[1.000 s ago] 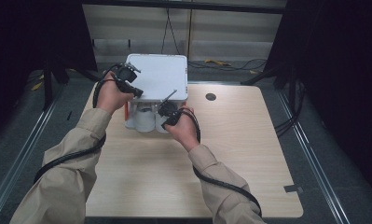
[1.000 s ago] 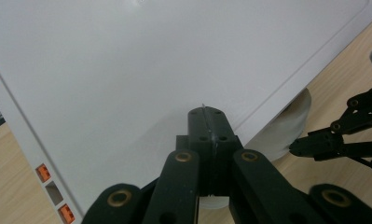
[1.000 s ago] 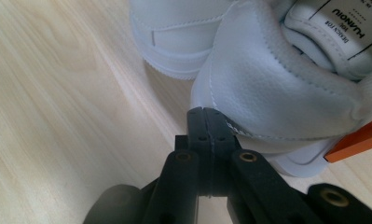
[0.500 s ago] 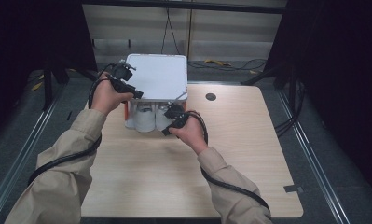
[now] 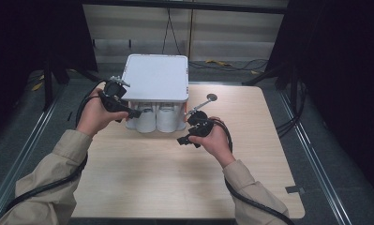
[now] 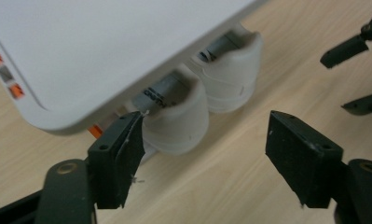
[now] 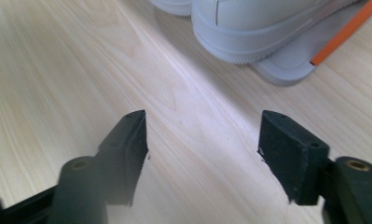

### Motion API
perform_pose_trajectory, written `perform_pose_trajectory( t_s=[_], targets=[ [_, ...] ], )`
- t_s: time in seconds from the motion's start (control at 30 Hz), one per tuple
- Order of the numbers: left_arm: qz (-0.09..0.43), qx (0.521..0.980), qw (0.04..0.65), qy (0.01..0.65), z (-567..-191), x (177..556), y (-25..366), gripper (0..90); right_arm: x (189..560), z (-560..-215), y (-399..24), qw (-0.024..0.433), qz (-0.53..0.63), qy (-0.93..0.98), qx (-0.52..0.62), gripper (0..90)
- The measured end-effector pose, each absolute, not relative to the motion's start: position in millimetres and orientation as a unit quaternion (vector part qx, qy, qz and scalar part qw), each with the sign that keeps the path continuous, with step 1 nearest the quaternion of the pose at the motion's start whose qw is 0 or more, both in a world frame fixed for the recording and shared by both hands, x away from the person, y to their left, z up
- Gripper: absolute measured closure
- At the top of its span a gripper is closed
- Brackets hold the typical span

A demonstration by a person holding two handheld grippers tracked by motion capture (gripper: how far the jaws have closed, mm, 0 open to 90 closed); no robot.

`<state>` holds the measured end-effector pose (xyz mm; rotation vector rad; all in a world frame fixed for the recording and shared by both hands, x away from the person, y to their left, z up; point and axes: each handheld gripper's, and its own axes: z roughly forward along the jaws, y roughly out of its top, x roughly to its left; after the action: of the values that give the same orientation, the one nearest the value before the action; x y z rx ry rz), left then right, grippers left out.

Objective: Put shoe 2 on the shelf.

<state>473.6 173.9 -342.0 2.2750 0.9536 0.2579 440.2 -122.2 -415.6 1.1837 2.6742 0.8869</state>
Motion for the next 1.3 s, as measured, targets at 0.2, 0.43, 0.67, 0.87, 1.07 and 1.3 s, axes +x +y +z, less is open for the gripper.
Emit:
perform_pose_trajectory(
  t_s=[0.2, 0.43, 0.67, 0.87, 1.07, 1.3],
  targets=[
    [0.084, 0.869, 0.330, 0.360, -356, 462, 177, 22.5, 432, -417, -132, 0.054, 0.295, 0.875, 0.381, 25.2],
    [0.072, 0.871, 0.330, 0.358, -372, 453, 181, 20.1, 423, -424, -146, 0.049, 0.287, 0.875, 0.387, 20.5],
    [0.059, 0.865, 0.337, 0.367, -387, 446, 190, 19.4, 415, -426, -159, 0.057, 0.278, 0.876, 0.389, 19.5],
    [0.048, 0.864, 0.338, 0.371, -401, 439, 198, 18.3, 407, -429, -171, 0.067, 0.269, 0.879, 0.388, 19.5],
    [0.043, 0.862, 0.338, 0.377, -412, 432, 205, 17.9, 400, -434, -184, 0.076, 0.266, 0.878, 0.390, 19.4],
    [0.040, 0.858, 0.343, 0.381, -422, 425, 214, 18.4, 388, -437, -201, 0.078, 0.267, 0.873, 0.400, 19.4]
  ],
)
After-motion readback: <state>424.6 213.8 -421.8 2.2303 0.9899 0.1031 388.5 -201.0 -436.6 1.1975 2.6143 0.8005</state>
